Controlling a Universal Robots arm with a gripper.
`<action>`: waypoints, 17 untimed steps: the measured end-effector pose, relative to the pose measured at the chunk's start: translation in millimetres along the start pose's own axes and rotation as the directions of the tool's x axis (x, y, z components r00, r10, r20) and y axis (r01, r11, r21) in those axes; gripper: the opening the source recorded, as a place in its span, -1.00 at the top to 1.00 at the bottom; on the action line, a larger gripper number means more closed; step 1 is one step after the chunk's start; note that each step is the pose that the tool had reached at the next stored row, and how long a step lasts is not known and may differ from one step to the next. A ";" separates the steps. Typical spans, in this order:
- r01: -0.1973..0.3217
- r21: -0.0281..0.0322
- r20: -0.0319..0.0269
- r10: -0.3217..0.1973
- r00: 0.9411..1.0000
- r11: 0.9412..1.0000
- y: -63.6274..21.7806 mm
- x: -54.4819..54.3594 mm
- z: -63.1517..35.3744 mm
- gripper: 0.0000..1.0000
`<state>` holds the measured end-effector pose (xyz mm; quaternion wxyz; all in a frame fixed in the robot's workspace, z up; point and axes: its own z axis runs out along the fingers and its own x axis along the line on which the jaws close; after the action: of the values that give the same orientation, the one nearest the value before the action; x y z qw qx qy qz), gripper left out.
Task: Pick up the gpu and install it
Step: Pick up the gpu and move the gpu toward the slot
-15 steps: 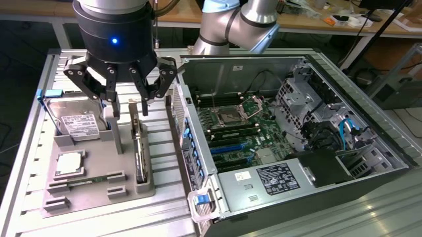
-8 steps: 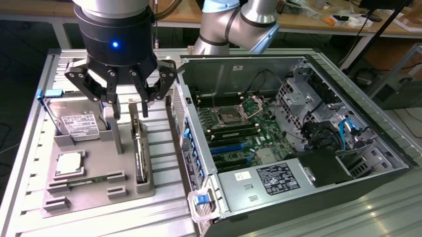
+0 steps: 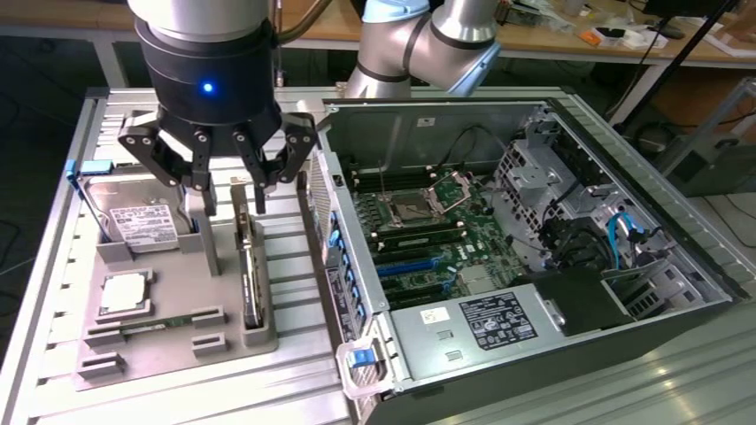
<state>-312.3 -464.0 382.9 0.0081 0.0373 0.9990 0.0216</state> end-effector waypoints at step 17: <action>0.000 0.000 0.000 0.000 1.000 1.000 -0.2 0.1 4.4 0.04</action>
<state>-312.3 -464.0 378.5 0.0081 0.0373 0.9990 0.0216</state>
